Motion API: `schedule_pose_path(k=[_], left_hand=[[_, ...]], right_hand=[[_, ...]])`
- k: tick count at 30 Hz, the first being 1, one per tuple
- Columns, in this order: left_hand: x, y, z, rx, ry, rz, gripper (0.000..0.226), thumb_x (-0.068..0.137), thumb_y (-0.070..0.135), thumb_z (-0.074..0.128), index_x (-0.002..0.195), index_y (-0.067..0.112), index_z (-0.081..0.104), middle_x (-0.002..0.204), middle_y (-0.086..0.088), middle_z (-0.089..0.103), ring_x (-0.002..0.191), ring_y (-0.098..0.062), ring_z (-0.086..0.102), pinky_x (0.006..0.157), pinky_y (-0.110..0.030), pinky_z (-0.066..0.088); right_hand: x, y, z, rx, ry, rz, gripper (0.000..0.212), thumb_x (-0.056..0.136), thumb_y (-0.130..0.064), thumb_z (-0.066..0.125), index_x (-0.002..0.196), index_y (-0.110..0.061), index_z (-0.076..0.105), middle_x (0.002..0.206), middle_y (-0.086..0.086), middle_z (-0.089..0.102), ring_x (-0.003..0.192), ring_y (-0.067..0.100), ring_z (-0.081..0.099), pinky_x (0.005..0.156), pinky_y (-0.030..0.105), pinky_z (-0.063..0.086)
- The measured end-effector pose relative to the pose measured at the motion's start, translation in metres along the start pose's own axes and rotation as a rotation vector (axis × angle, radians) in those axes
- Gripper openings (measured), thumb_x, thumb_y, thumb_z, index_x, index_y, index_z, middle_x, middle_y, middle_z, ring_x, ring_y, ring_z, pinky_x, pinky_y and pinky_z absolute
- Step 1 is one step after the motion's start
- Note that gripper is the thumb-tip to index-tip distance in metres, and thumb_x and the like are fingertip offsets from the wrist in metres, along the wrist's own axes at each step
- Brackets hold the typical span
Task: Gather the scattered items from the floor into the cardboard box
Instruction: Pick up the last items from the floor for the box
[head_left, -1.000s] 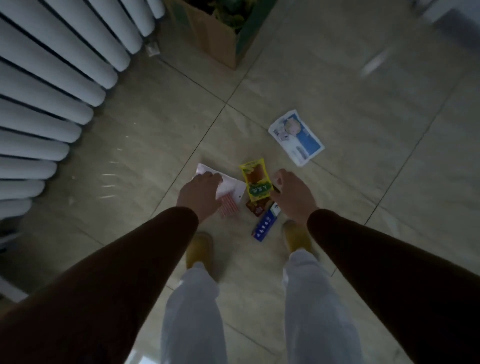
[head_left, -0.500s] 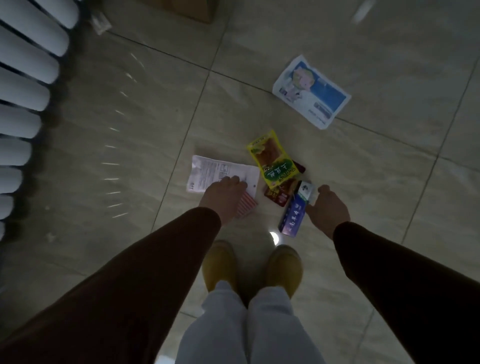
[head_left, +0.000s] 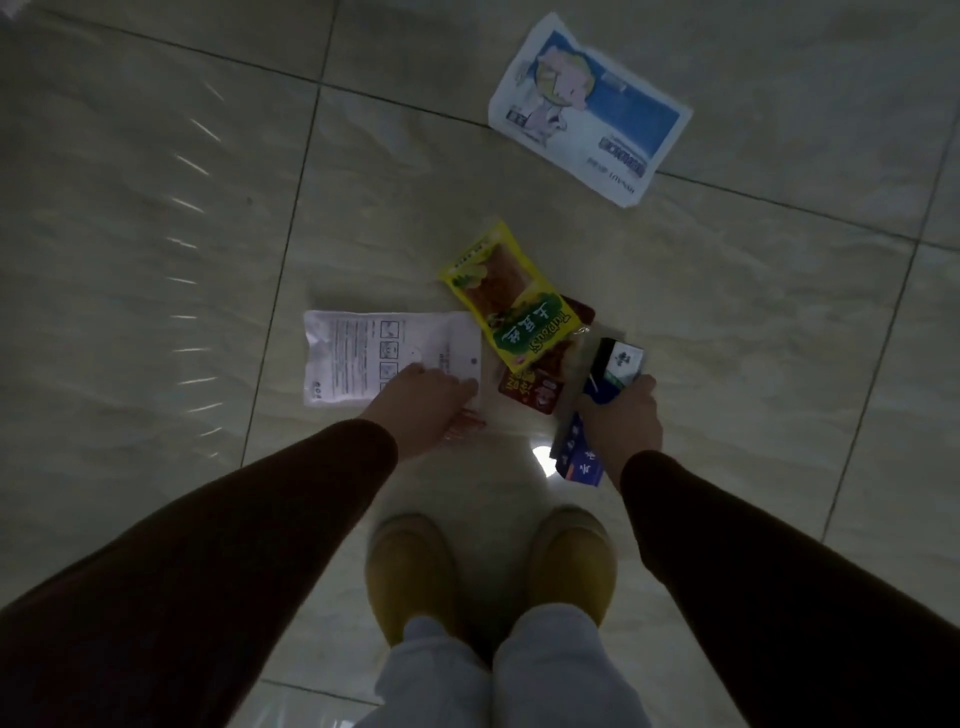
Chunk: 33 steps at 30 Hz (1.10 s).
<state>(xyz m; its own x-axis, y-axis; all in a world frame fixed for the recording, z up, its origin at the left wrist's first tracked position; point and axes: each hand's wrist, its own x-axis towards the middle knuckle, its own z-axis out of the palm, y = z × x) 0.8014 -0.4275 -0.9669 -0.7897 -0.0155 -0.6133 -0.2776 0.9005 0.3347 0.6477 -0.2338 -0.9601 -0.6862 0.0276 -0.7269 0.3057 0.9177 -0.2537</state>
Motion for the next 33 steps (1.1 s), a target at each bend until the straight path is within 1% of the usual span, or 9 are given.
schedule_pose_path(k=[2,5,9,11,14,20,24,28,33], left_hand=[[-0.011,0.000,-0.016,-0.395,-0.041,-0.125,0.024,0.101,0.034,0.043,0.115,0.020,0.058,0.103,-0.002,0.069,0.093,-0.023,0.066,0.078,-0.034,0.052],[-0.017,-0.015,-0.045,-0.498,0.065,-0.270,0.009,0.099,0.024,0.051,0.099,0.020,0.059,0.083,0.006,0.062,0.069,-0.011,0.060,0.056,-0.022,0.045],[-0.005,-0.054,-0.062,-0.297,0.184,-0.292,0.005,0.088,0.017,0.060,0.083,0.015,0.059,0.085,-0.004,0.061,0.086,-0.029,0.061,0.071,-0.035,0.044],[0.003,-0.069,-0.063,-0.150,0.212,-0.294,0.017,0.084,0.022,0.068,0.096,0.011,0.066,0.113,-0.012,0.062,0.104,-0.034,0.055,0.082,-0.040,0.045],[0.013,-0.079,-0.051,-0.083,0.146,-0.345,0.047,0.080,0.028,0.071,0.124,0.012,0.063,0.142,-0.013,0.050,0.122,-0.038,0.050,0.097,-0.047,0.044],[0.020,-0.069,-0.032,-0.149,0.143,-0.511,0.057,0.082,0.017,0.063,0.133,0.010,0.038,0.103,-0.014,0.060,0.094,-0.038,0.059,0.080,-0.045,0.046],[0.015,-0.072,-0.042,-0.183,-0.025,-0.481,0.028,0.083,0.027,0.061,0.108,0.014,0.063,0.104,-0.011,0.071,0.103,-0.035,0.063,0.092,-0.039,0.049],[-0.001,-0.059,-0.058,-0.368,-0.047,-0.508,0.023,0.090,0.031,0.062,0.101,0.012,0.070,0.096,-0.010,0.072,0.093,-0.030,0.068,0.081,-0.034,0.050],[-0.007,-0.047,-0.062,-0.602,0.086,-0.553,0.016,0.089,0.029,0.066,0.099,0.015,0.067,0.092,-0.005,0.071,0.087,-0.026,0.066,0.080,-0.037,0.052]], right_hand=[[-0.015,-0.011,-0.009,0.063,0.063,-0.076,0.056,0.088,-0.038,0.073,0.126,-0.019,0.037,0.123,0.015,0.060,0.099,0.033,0.065,0.081,0.042,0.058],[-0.027,-0.042,-0.014,0.049,0.087,-0.270,0.058,0.085,-0.041,0.076,0.129,-0.019,0.046,0.113,0.007,0.055,0.094,0.024,0.058,0.080,0.037,0.055],[-0.020,-0.098,0.000,-0.195,0.027,-0.553,0.051,0.083,-0.051,0.072,0.117,-0.015,0.061,0.109,0.007,0.057,0.108,0.026,0.048,0.084,0.035,0.042],[-0.008,-0.118,0.014,-0.284,-0.015,-0.593,0.056,0.083,-0.053,0.072,0.126,-0.018,0.062,0.132,0.014,0.052,0.126,0.033,0.041,0.097,0.038,0.038],[0.010,-0.134,0.035,-0.345,-0.094,-0.511,0.072,0.084,-0.053,0.072,0.147,-0.026,0.049,0.157,0.018,0.030,0.140,0.040,0.031,0.114,0.050,0.033],[0.020,-0.138,0.056,-0.411,0.041,-0.558,0.070,0.083,-0.032,0.075,0.140,-0.016,0.037,0.129,0.014,0.052,0.119,0.035,0.050,0.097,0.046,0.035],[0.002,-0.145,0.037,-0.258,0.065,-0.581,0.079,0.088,-0.046,0.072,0.150,-0.016,0.032,0.124,0.013,0.052,0.117,0.033,0.048,0.102,0.044,0.036],[-0.022,-0.117,0.024,-0.011,-0.045,-0.414,0.055,0.085,-0.052,0.075,0.117,-0.014,0.052,0.104,0.003,0.050,0.106,0.027,0.050,0.085,0.038,0.050],[-0.018,-0.066,0.026,-0.039,0.017,-0.035,0.077,0.084,-0.047,0.077,0.139,-0.006,0.043,0.135,0.019,0.045,0.126,0.036,0.041,0.100,0.038,0.036]])
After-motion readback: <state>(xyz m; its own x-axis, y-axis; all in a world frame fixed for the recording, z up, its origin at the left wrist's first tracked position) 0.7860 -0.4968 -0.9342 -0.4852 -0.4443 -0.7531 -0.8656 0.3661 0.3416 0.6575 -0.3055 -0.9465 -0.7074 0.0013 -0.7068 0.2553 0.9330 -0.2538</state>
